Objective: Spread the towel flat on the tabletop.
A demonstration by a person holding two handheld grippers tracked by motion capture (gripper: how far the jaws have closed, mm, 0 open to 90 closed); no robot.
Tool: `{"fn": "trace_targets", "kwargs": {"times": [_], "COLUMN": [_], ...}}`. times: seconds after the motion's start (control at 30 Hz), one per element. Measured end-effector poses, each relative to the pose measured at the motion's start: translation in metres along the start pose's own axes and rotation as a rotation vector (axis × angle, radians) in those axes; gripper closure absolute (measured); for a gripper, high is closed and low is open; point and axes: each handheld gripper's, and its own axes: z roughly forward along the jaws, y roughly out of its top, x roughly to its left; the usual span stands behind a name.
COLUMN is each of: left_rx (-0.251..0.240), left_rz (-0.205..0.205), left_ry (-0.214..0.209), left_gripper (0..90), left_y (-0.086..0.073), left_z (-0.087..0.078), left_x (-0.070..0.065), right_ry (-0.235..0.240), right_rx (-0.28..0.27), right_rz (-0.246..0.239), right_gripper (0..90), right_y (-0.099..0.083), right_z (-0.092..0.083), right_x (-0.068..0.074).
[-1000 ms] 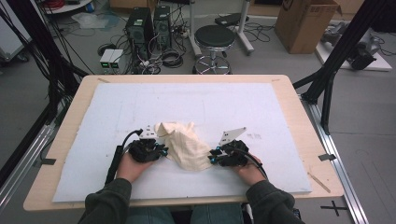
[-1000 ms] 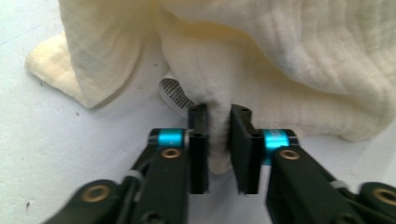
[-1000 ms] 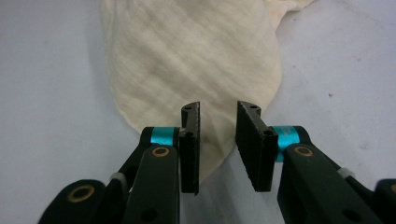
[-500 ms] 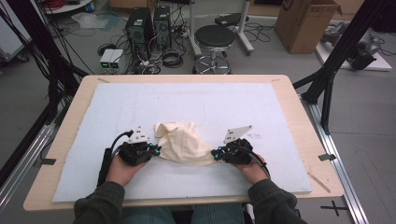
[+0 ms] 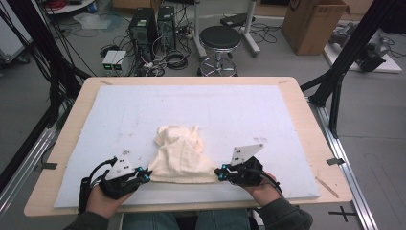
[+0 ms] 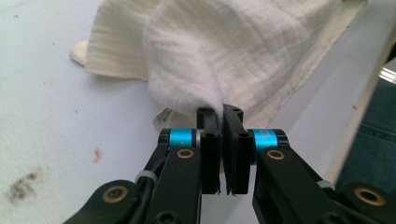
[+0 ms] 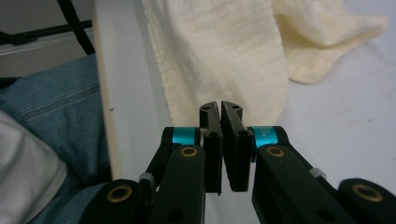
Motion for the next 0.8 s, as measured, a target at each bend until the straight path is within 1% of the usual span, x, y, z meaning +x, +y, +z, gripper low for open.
{"fn": "trace_targets", "kwargs": {"times": [0.03, 0.07, 0.1, 0.13, 0.17, 0.2, 0.23, 0.27, 0.3, 0.33, 0.37, 0.4, 0.43, 0.47, 0.5, 0.57, 0.6, 0.63, 0.67, 0.7, 0.73, 0.8], "left_rx": [0.0, 0.01, 0.016, 0.024, 0.033, 0.038, 0.04, 0.026, 0.017, 0.017, 0.002, 0.002, -0.003, -0.009, -0.026, -0.037, -0.037, -0.054, -0.06, -0.06, -0.071, -0.074], "left_rz": [0.001, 0.003, 0.003, 0.001, -0.004, -0.01, -0.022, -0.037, -0.042, -0.042, -0.045, -0.045, -0.048, -0.053, -0.057, -0.066, -0.066, -0.079, -0.086, -0.086, -0.1, -0.103], "left_ry": [-0.001, -0.005, -0.004, -0.002, -0.001, -0.007, -0.01, -0.019, -0.025, -0.025, -0.022, -0.022, -0.019, -0.019, -0.012, 0.002, 0.002, 0.012, 0.013, 0.013, 0.013, 0.013], "left_gripper": [85.4, 85.4, 84.8, 84.8, 82.1, 82.1, 74.3, 69.4, 65.5, 63.4, 61.3, 59.4, 59.4, 56.4, 55.4, 53.6, 52.7, 52.3, 51.8, 51.4, 51.0, 50.3], "left_y": [-0.003, -0.006, -0.01, -0.012, -0.016, -0.018, -0.021, -0.022, -0.022, -0.022, -0.02, -0.02, -0.018, -0.017, -0.014, -0.011, -0.011, -0.006, -0.004, -0.004, 0.002, 0.004], "left_z": [-0.002, -0.004, -0.004, -0.004, -0.003, -0.002, -0.002, -0.004, -0.006, -0.006, -0.01, -0.01, -0.011, -0.012, -0.012, -0.011, -0.011, -0.008, -0.006, -0.006, 0.001, 0.003], "left_x": [-0.003, -0.005, -0.007, -0.007, -0.007, -0.007, -0.005, -0.001, 0.001, 0.001, 0.005, 0.005, 0.007, 0.009, 0.015, 0.02, 0.02, 0.027, 0.029, 0.029, 0.036, 0.038], "right_ry": [0.006, 0.006, 0.019, 0.019, 0.039, 0.039, 0.046, 0.05, 0.067, 0.067, 0.066, 0.066, 0.065, 0.045, 0.037, 0.014, -0.003, -0.025, -0.04, -0.05, -0.069, -0.086], "right_rx": [0.016, 0.016, 0.045, 0.045, 0.067, 0.067, 0.079, 0.078, 0.061, 0.061, 0.02, 0.02, -0.001, -0.04, -0.056, -0.076, -0.082, -0.078, -0.074, -0.077, -0.069, -0.049], "right_rz": [-0.009, -0.009, -0.002, -0.002, 0.007, 0.007, 0.014, 0.024, 0.035, 0.035, 0.043, 0.043, 0.045, 0.054, 0.056, 0.073, 0.078, 0.079, 0.091, 0.092, 0.102, 0.126], "right_gripper": [87.1, 87.1, 86.8, 86.8, 85.6, 85.6, 78.6, 75.4, 72.1, 72.1, 67.8, 67.8, 65.8, 63.6, 63.0, 62.9, 63.0, 63.0, 63.1, 63.1, 63.1, 63.1], "right_y": [-0.002, -0.002, -0.006, -0.006, -0.009, -0.009, -0.01, -0.01, -0.008, -0.008, -0.002, -0.002, 0.002, 0.009, 0.013, 0.019, 0.023, 0.027, 0.03, 0.033, 0.036, 0.039], "right_z": [0.003, 0.003, 0.012, 0.012, 0.022, 0.022, 0.028, 0.029, 0.028, 0.028, 0.022, 0.022, 0.019, 0.012, 0.009, 0.007, 0.007, 0.01, 0.012, 0.015, 0.02, 0.03], "right_x": [0.002, 0.002, 0.005, 0.005, 0.005, 0.005, 0.003, 0.002, -0.001, -0.001, -0.005, -0.005, -0.008, -0.017, -0.022, -0.031, -0.036, -0.043, -0.049, -0.053, -0.061, -0.072]}}
